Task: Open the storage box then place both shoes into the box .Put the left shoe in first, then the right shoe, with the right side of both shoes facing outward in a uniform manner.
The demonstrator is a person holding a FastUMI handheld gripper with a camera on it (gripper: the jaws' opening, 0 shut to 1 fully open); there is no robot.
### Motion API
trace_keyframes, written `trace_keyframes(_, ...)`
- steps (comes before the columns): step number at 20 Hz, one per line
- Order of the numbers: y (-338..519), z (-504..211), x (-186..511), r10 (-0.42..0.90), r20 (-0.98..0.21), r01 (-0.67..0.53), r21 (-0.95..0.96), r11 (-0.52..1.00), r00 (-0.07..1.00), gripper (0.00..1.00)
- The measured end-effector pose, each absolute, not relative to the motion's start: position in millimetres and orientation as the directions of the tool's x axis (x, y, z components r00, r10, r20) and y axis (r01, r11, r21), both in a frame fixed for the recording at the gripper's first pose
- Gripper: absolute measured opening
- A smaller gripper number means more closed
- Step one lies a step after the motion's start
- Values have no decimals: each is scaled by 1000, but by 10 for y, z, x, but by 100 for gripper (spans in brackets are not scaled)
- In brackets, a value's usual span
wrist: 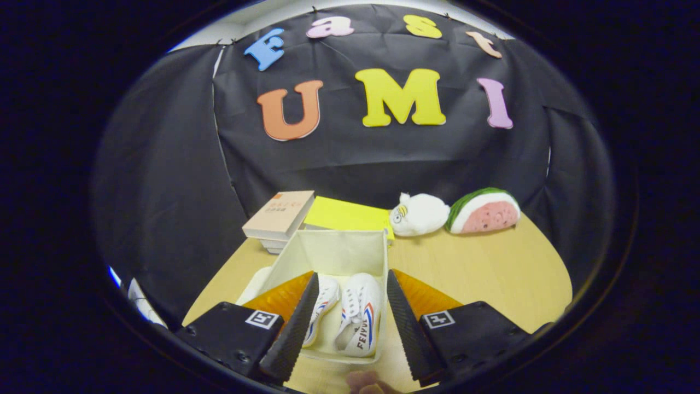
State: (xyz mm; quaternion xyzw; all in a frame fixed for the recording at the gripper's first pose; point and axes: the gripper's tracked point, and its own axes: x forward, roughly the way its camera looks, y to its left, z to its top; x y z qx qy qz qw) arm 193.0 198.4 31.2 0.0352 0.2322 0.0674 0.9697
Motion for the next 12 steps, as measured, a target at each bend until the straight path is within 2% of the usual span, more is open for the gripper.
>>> trace_keyframes(2, 1865, 469, 1805, 111, -375, -95, 60, 994, 921, 100)
trace_keyframes(9, 1307, 895, 1222, -32, -136, 33, 4, 999, 990, 100)
trace_keyframes(12, 1050, 859, 1019, -93, -43, 93, -3, 996, 995, 100)
